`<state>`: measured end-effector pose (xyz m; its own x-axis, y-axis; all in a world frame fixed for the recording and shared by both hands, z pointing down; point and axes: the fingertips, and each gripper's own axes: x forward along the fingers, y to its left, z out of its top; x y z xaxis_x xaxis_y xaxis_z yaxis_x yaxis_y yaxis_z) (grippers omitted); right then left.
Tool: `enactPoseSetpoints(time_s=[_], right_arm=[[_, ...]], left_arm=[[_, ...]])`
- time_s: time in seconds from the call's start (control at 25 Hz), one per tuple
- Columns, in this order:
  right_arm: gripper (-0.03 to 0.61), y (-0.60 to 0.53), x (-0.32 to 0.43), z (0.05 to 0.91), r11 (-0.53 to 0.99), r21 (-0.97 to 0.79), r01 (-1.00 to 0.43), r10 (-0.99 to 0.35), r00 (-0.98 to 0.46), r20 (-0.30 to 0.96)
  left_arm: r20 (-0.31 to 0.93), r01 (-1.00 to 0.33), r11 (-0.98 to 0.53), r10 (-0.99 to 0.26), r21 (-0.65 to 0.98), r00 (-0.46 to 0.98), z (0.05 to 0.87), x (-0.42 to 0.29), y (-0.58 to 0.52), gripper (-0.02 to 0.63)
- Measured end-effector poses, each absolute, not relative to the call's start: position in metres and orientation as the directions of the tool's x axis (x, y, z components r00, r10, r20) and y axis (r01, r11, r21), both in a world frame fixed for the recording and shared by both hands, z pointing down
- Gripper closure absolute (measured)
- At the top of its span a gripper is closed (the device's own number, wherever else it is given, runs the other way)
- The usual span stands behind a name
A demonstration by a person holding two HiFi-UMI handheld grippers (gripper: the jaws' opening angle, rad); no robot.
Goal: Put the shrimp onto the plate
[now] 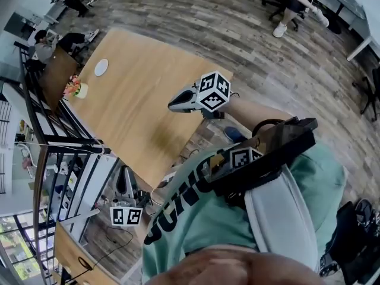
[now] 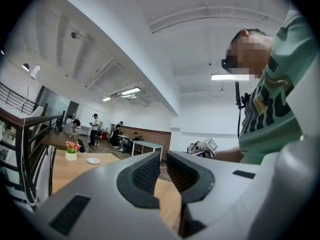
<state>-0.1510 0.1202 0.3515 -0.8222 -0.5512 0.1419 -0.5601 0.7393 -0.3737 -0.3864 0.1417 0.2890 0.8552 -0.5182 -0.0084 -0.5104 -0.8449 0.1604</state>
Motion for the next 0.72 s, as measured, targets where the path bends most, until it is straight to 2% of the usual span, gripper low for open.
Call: enactPoseSetpoints(time_s=[0.12, 0.24, 0.56, 0.72], right_arm=[[0.571, 0.128, -0.189, 0.341, 0.73, -0.384, -0.565, -0.56, -0.817, 0.139], [0.57, 0.137, -0.198, 0.328, 0.74, -0.364, -0.565, -0.558, -0.819, 0.134], [0.571, 0.147, -0.156, 0.305, 0.777, -0.316, -0.544, -0.538, -0.835, 0.116], [0.571, 0.152, -0.101, 0.302, 0.774, -0.314, -0.55, -0.542, -0.832, 0.12]], left_arm=[[-0.017, -0.494, -0.847, -0.507, 0.197, 0.862, 0.286, -0.422, 0.145, 0.566], [-0.043, -0.47, -0.86, -0.487, 0.2, 0.872, 0.279, -0.423, 0.154, 0.566], [-0.085, -0.502, -0.85, -0.518, 0.159, 0.851, 0.261, -0.384, 0.172, 0.566], [-0.116, -0.497, -0.843, -0.525, 0.205, 0.843, 0.262, -0.33, 0.174, 0.566]])
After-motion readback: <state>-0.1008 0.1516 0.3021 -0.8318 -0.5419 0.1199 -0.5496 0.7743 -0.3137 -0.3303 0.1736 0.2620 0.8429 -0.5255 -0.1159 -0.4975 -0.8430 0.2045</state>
